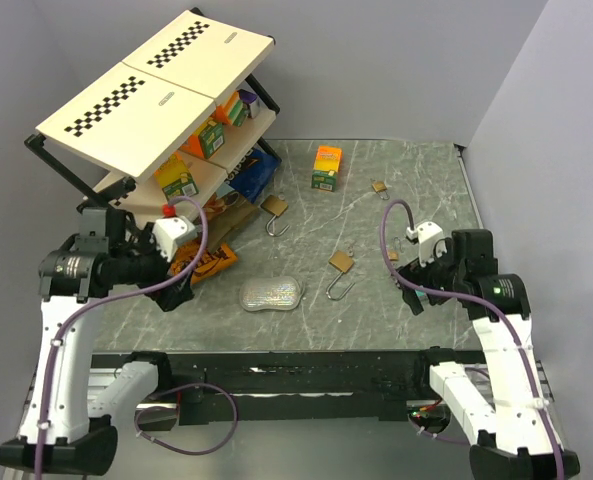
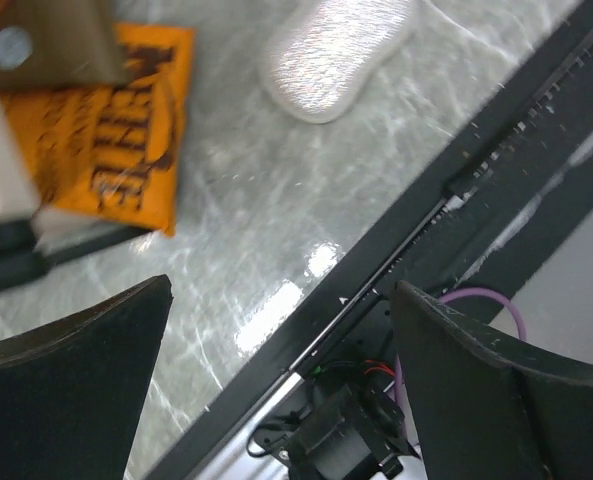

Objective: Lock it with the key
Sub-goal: Pick up the lock from the center of the board.

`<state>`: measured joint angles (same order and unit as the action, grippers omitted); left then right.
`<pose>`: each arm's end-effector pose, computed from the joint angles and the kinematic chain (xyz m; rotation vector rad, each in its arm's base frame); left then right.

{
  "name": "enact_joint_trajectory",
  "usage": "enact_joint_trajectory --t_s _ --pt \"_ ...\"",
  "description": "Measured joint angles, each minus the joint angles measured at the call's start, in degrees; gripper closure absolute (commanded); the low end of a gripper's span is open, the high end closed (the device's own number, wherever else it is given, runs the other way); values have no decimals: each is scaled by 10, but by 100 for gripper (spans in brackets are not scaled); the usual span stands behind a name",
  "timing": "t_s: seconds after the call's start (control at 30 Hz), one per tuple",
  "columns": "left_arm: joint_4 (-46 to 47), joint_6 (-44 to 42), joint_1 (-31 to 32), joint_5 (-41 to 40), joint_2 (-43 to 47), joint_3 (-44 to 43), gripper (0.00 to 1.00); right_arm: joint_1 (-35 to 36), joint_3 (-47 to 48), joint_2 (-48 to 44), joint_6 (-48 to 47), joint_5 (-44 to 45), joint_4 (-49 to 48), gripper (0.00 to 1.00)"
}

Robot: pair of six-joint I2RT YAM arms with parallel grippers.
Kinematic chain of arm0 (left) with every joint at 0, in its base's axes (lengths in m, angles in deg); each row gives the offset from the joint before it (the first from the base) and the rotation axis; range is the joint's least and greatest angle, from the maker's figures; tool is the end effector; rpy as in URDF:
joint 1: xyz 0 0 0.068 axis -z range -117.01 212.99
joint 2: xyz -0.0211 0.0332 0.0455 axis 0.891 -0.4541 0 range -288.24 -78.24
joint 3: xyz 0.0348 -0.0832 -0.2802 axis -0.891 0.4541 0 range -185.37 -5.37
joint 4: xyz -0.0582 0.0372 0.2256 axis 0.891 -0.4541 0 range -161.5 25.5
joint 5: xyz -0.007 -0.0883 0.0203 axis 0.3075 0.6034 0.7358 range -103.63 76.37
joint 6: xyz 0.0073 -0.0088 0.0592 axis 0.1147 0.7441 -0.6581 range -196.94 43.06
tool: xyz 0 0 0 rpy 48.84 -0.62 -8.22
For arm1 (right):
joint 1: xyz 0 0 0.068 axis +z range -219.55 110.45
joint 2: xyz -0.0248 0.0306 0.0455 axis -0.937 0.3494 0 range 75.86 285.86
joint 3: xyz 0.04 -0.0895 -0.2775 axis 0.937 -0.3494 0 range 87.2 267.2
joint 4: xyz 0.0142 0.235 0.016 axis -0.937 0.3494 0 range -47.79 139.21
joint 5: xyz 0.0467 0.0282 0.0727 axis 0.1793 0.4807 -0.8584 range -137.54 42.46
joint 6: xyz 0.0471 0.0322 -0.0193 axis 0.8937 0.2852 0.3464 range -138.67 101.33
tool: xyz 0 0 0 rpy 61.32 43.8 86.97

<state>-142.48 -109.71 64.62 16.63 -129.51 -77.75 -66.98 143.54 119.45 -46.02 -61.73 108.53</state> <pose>0.0831 -0.0249 0.3769 0.9005 2.2517 -0.4366 0.0807 0.0147 0.3230 -0.7349 2.3580 0.1259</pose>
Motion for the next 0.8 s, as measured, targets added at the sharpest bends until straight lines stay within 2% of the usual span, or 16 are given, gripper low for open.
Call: enact_joint_trajectory --t_s 0.23,0.5,0.6,0.8 --pt "34 -5 130 -25 -26 16 4 0 0 69 30 13 -27 1" --pt "169 17 317 -94 -83 23 4 0 8 196 124 45 -71 4" --pt "235 42 352 -95 -102 23 4 0 10 232 167 61 -92 9" --pt "394 130 389 -92 -121 62 4 0 11 293 227 101 -158 13"
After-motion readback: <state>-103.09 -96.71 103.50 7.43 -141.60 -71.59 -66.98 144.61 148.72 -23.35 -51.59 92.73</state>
